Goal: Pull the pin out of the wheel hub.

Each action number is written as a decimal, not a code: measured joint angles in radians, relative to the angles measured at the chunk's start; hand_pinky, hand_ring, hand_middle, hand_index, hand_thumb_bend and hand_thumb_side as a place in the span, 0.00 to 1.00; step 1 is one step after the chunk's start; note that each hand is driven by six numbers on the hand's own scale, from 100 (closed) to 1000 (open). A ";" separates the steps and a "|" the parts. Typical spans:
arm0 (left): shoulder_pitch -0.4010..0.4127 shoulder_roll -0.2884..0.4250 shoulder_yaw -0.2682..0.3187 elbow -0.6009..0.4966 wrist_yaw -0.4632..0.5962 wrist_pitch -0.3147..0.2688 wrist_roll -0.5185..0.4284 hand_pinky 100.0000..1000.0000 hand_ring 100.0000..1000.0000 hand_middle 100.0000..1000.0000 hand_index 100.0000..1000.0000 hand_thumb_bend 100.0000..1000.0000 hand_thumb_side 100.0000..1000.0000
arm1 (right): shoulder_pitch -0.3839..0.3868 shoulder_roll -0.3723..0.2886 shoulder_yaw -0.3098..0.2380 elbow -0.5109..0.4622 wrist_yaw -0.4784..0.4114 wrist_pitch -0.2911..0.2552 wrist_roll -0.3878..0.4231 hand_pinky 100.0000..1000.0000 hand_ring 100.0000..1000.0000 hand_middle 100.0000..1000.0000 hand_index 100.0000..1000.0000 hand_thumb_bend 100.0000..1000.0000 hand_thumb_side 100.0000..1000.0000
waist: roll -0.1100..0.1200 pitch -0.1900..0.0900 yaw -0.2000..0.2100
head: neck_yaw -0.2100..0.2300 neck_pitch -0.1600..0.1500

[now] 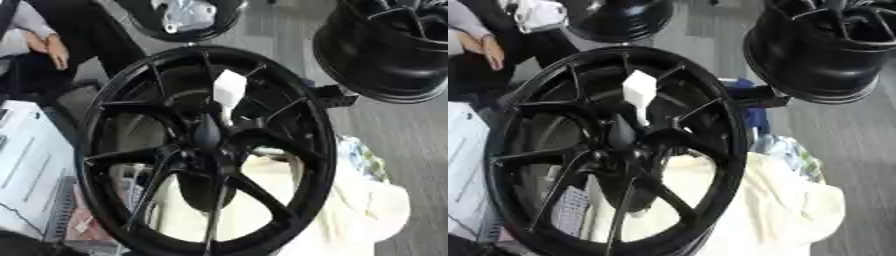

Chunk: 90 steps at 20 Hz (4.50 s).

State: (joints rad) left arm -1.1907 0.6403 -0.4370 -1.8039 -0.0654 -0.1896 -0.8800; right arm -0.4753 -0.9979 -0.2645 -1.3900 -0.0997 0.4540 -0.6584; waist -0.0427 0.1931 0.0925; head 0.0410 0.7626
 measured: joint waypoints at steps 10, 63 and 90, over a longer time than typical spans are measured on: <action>-0.001 -0.007 -0.091 0.056 -0.073 -0.026 -0.011 0.92 0.89 0.79 0.91 0.15 0.08 | -0.008 0.008 0.000 0.000 -0.007 -0.003 -0.003 0.81 0.60 0.79 0.88 0.00 0.38 | 0.005 0.009 -0.004 | 0.000 0.000; 0.055 -0.083 -0.119 0.308 -0.472 -0.046 0.007 0.88 0.84 0.70 0.86 0.27 0.46 | -0.007 0.052 -0.032 0.037 -0.045 -0.020 -0.020 0.81 0.59 0.79 0.89 0.00 0.44 | -0.008 0.068 -0.026 | 0.026 -0.026; 0.074 -0.120 -0.120 0.388 -0.518 -0.059 0.018 0.85 0.75 0.58 0.80 0.14 0.37 | 0.001 0.061 -0.044 0.043 -0.062 -0.026 -0.026 0.82 0.59 0.79 0.89 0.00 0.45 | -0.014 0.078 -0.037 | 0.035 -0.038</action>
State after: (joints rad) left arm -1.1169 0.5200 -0.5571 -1.4160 -0.5829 -0.2481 -0.8621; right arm -0.4746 -0.9365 -0.3083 -1.3468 -0.1614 0.4284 -0.6840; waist -0.0569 0.2707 0.0551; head 0.0760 0.7243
